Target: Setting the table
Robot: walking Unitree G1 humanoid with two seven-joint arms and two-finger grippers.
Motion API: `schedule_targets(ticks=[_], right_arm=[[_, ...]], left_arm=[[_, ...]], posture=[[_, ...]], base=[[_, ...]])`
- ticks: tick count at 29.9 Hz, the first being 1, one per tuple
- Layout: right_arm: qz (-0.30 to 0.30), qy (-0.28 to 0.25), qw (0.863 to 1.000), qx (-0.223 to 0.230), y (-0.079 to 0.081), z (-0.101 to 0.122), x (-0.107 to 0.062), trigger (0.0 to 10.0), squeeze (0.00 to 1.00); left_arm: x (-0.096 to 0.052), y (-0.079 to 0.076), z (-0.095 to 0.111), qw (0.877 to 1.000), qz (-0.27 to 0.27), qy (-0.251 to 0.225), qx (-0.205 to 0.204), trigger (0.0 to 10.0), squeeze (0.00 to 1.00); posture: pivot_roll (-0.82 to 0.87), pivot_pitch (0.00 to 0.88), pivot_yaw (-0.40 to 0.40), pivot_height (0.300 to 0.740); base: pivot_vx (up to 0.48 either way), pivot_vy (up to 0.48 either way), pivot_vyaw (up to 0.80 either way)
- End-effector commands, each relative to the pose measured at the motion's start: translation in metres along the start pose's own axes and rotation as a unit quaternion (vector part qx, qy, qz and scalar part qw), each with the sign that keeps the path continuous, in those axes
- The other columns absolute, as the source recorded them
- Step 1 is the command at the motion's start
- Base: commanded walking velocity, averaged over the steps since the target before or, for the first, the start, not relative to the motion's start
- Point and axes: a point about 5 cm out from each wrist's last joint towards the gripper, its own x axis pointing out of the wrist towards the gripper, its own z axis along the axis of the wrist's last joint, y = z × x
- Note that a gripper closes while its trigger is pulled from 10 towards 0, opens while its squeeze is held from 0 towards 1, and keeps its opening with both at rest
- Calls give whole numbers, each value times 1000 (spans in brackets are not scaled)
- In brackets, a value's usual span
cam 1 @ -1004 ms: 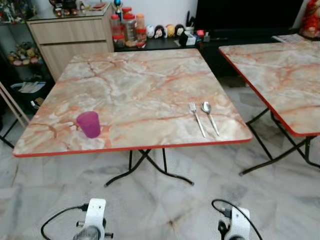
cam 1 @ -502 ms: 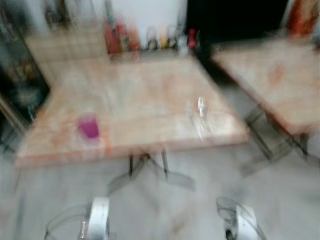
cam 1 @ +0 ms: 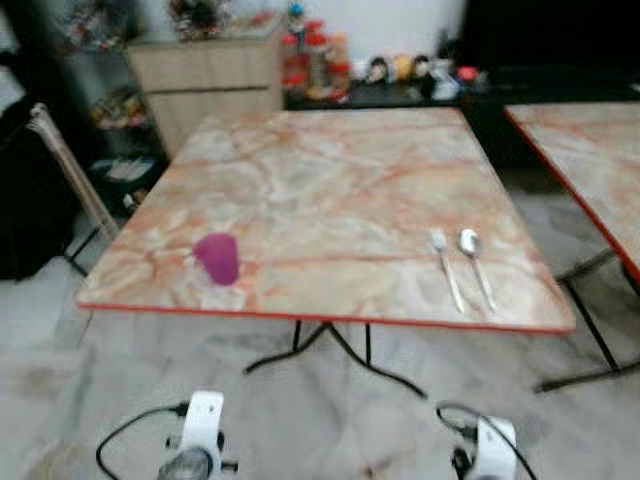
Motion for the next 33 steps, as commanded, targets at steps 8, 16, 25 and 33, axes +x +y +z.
schedule_targets(ticks=[8,16,25,33], right_arm=[[12,-2,1000,-12,4,-1,0,10000,0],[33,-63,996,-48,8,18,1,10000,0],[47,-143,985,-83,6,36,-2,10000,0],[39,-229,966,-110,-1,35,-19,10000,0]], left_arm=[[0,4,0,1000,5,2,5,10000,0],[-1,2,-3,1000,1,5,4,10000,0],[0,-6,-1,1000,-3,2,-5,10000,0],[-2,3,-9,1000,5,10,-3,10000,0]], posture=[[3,0,13,740],[-11,0,7,740],[-14,0,-24,740],[-24,0,-18,740]], base=[[70,0,0],[0,0,0],[0,0,0],[0,0,0]])
